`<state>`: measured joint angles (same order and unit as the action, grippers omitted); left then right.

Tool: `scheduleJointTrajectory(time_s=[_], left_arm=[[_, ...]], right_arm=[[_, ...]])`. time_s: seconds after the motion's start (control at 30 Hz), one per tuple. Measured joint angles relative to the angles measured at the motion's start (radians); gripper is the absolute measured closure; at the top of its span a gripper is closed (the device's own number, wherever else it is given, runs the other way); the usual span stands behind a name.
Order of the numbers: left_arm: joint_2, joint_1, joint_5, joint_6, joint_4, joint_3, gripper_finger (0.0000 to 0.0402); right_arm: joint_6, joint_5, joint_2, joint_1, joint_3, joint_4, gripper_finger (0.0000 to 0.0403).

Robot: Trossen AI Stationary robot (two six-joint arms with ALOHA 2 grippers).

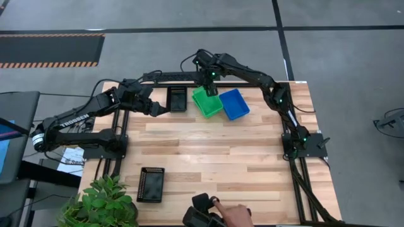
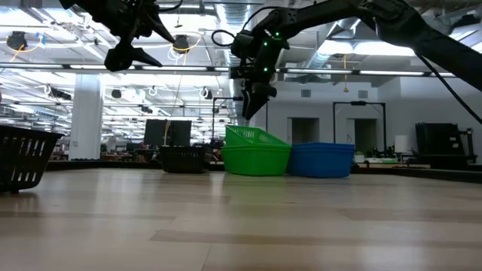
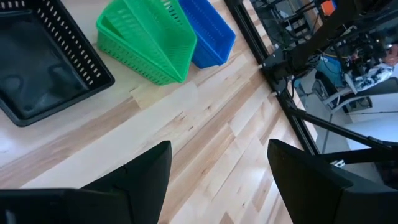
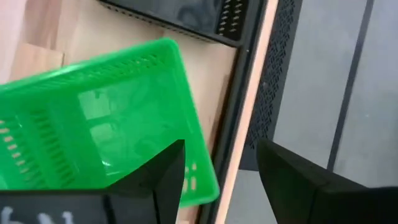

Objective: Stack baskets by color
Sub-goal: Stack the bottom green bin on top of the top green bins

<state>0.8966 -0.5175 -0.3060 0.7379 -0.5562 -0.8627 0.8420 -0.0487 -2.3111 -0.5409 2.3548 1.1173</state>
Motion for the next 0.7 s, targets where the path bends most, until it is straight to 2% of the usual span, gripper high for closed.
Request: scheduleJointTrajectory(time_s=[0.27,0.47,0.7], left_arm=[[0.000,0.000,0.006,0.000,0.000,0.000,0.0145],[0.000,0.000,0.006,0.000,-0.001,0.000,0.0145],[0.000,0.000,0.006,-0.014,-0.009,0.000,0.0145]], right_arm=[[-0.031,0.006,0.001,0.002,-0.083,-0.131,0.0197],[-0.034,0.007,0.000,0.002,-0.151,-0.141,0.0202],[-0.090,0.001,-0.001,0.003,-0.123,-0.159,0.0215]])
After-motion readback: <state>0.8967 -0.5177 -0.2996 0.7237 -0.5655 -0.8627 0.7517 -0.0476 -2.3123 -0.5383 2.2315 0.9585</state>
